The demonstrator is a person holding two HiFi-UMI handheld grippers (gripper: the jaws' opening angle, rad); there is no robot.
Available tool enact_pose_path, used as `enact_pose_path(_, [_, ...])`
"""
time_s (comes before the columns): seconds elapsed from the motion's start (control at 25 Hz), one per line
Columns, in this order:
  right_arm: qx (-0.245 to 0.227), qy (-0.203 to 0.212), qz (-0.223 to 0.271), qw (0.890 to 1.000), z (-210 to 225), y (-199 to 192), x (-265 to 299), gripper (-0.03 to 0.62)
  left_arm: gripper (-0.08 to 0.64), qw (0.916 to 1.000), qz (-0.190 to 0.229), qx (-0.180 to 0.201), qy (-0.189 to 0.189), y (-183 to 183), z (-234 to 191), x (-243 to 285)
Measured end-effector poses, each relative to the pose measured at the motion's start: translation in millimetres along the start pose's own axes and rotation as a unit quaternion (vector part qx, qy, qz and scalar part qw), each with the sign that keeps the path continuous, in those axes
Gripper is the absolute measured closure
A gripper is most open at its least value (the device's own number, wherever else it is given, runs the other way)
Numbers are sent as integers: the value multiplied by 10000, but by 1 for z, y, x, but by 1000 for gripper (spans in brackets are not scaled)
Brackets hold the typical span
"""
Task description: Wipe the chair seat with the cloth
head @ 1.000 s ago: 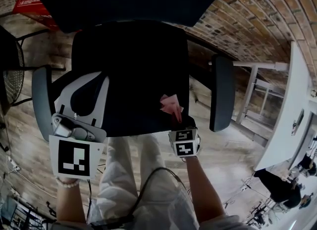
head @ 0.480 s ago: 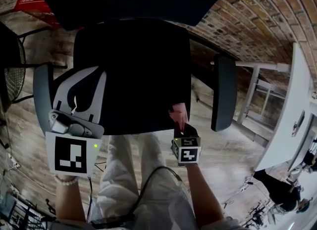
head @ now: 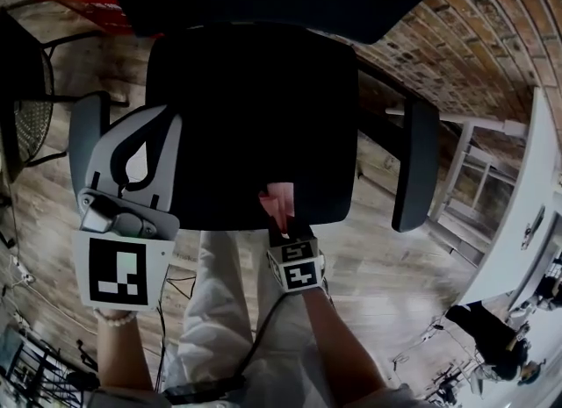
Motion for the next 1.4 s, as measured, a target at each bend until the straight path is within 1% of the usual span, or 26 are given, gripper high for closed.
enact_pose_path(0.2, [-244, 581, -93, 9980, -58, 10, 21, 538, 541, 9999, -122, 83, 5, -13, -12, -14])
enact_pose_path(0.28, [-551, 751, -70, 9956, -79, 17, 28, 538, 541, 9998, -144, 87, 44, -18, -18, -18])
enact_pose_path(0.36, [-835, 961, -62, 9918, -101, 22, 35, 538, 541, 9998, -141, 39, 116, -22, -22, -21])
enact_pose_path(0.56, [-1312, 1486, -126, 9801, -156, 29, 51, 538, 541, 9997, -103, -11, 209, -29, -33, -24])
enact_pose_path(0.68, [-1607, 1692, -159, 9723, -183, 33, 59, 538, 541, 9997, -114, -4, 232, -32, -37, -27])
enact_pose_path(0.84, [-1832, 1888, -175, 9646, -206, 38, 66, 538, 541, 9996, -120, 48, 242, -36, -43, -30])
enact_pose_path(0.96, [-2038, 1936, -270, 9593, -211, 36, 70, 538, 541, 9996, -134, 75, 252, -38, -45, -31])
enact_pose_path(1.04, [-2038, 1886, -321, 9601, -205, 32, 69, 538, 541, 9995, -148, 88, 248, -38, -46, -30])
enact_pose_path(1.12, [-1965, 1792, -403, 9631, -194, 25, 66, 538, 541, 9996, -147, 82, 232, -38, -45, -28])
enact_pose_path(1.2, [-1790, 1660, -467, 9686, -177, 18, 62, 538, 541, 9997, -137, 75, 201, -36, -43, -25])
enact_pose_path(1.28, [-1553, 1456, -476, 9759, -155, 12, 55, 538, 541, 9998, -98, 66, 167, -33, -39, -22])
enact_pose_path(1.4, [-1363, 1115, -533, 9829, -120, 1, 45, 538, 541, 9999, -69, 95, 89, -27, -30, -18])
Point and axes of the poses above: the fingertips, and each gripper's own axes: x forward along the fingers, z to its right, y out of its top, the point moved 4 cm from there along -x, backward along the fingers, and after that the axes turned 1 degree about x, right-handed, at the moved point
